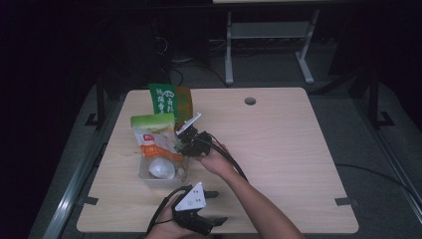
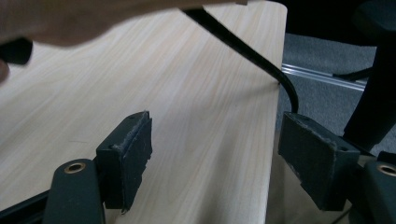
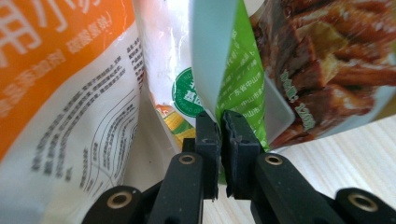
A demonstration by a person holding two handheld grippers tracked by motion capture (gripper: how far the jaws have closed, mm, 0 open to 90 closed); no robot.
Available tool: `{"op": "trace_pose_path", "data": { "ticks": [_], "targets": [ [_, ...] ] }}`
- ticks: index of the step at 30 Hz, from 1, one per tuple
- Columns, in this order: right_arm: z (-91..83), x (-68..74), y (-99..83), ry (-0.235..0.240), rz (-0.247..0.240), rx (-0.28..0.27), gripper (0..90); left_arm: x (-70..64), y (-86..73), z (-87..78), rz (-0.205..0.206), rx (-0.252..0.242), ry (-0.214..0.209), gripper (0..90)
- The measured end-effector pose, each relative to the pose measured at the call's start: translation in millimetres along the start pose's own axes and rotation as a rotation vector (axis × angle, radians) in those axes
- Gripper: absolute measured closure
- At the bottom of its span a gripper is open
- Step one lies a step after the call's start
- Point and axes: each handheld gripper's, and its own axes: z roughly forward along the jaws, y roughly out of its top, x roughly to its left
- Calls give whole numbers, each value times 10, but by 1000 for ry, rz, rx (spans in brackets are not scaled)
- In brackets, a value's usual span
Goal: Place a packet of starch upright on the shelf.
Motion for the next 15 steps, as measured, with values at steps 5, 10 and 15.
{"op": "trace_pose_path", "data": {
  "ticks": [5, 10, 15],
  "targets": [
    [82, -27, -13, 22, 29, 16, 853, -2, 2, 7, 1, 4, -3, 253],
    [117, -41, -51, 21, 23, 21, 821, 13, 6, -17, -4, -4, 0, 253],
    [-46, -87, -78, 39, 54, -39, 695, 21, 11, -19, 5, 0, 8, 253]
  ]
}}
